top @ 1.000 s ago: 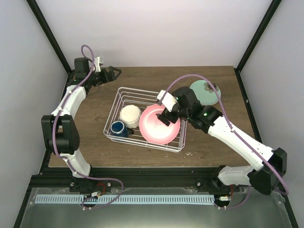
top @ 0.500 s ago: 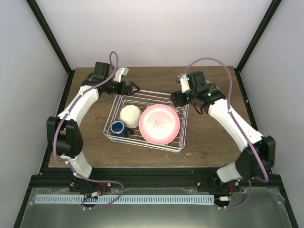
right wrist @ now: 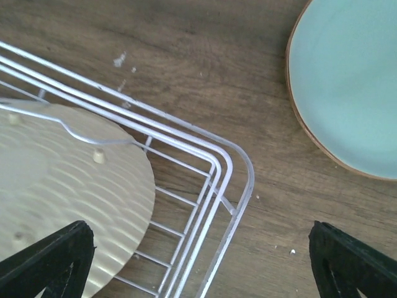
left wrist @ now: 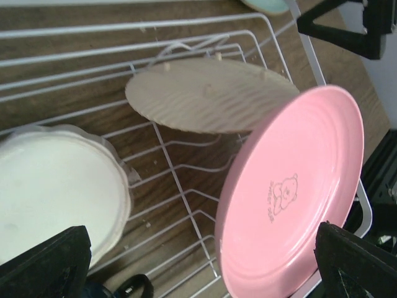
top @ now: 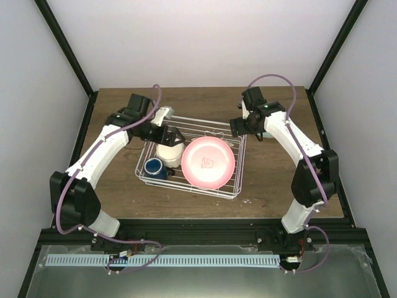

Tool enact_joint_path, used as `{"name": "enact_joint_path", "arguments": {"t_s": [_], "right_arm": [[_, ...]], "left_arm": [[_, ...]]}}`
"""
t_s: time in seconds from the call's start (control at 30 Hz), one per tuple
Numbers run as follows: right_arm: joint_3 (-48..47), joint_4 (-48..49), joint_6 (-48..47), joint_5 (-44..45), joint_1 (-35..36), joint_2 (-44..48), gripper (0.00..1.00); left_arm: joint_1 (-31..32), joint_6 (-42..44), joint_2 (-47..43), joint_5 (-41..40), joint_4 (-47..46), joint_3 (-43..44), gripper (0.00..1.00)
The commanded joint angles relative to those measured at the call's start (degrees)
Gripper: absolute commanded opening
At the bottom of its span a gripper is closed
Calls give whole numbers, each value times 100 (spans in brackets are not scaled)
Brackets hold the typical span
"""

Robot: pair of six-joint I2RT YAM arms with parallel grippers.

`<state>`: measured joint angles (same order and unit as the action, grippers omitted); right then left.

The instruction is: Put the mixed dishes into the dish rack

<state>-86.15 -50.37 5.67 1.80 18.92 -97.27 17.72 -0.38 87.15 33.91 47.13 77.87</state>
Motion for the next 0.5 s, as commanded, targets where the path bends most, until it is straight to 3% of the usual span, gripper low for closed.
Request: {"name": "enact_joint_path", "arguments": {"t_s": [0.0,0.47], "right_arm": [[-193,-228,39,182,-20,-242,97],[-632,457,-102,352,-416,-1292,100]], "left_arm": [[235,31,92,-224,262,-65,100],[621,11,819,-452,63,-104,100]]}}
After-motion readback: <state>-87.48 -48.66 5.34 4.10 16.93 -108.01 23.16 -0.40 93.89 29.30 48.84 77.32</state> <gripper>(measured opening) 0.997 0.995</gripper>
